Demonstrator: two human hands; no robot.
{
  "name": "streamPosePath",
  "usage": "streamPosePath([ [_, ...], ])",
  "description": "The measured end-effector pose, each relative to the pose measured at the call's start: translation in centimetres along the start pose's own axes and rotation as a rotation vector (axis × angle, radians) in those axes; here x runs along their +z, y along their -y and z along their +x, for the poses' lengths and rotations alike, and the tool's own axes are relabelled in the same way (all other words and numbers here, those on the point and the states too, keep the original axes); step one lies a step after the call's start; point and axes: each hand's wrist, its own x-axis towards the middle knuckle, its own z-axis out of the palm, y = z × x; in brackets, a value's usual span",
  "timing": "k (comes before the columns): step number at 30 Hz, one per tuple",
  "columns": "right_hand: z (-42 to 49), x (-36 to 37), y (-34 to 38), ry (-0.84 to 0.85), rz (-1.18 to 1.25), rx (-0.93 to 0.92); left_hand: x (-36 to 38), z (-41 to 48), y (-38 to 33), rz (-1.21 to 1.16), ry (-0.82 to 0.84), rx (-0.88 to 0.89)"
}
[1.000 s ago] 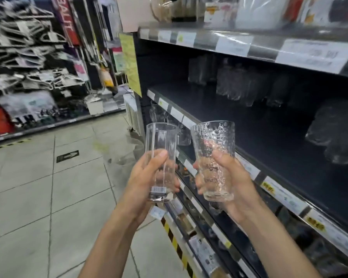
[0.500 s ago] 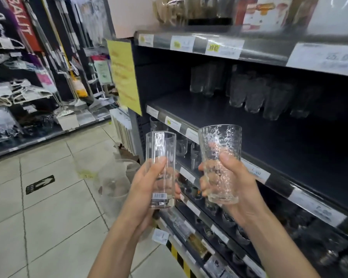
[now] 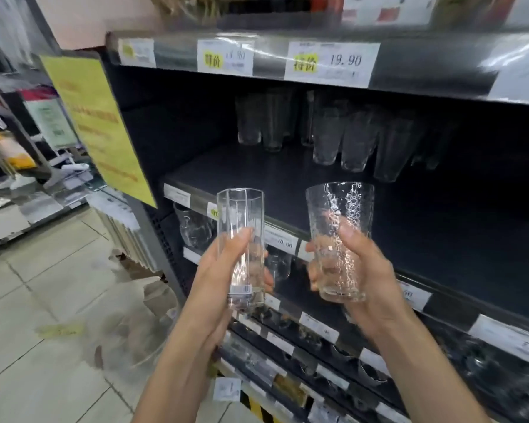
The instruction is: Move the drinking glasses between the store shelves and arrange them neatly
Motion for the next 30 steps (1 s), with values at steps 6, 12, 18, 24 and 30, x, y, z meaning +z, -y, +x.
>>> streamPosePath([
  [6,4.3,-0.9,0.5,-0.109,0.072,-0.048,0.1,6.6,-1.0,0.050,0.102,-0.022],
  [12,5.6,-2.6,1.5,-0.252,0.013,-0.101,1.8,11.2,-0.7,0.074,0.214,-0.051],
  [18,4.4,-4.6,2.2,-0.406,0.035,-0.191,4.2,14.4,-0.1,0.056,0.351,-0.096],
  [24,3.2,-4.6,2.0,-0.536,-0.036,-0.253,5.8,16.3,0.3,0.097,0.511,-0.102],
  [30,3.6,-3.9,1.5,-0.607,-0.098,-0.257,6.6,17.6,0.3,0.060,0.622,-0.062],
])
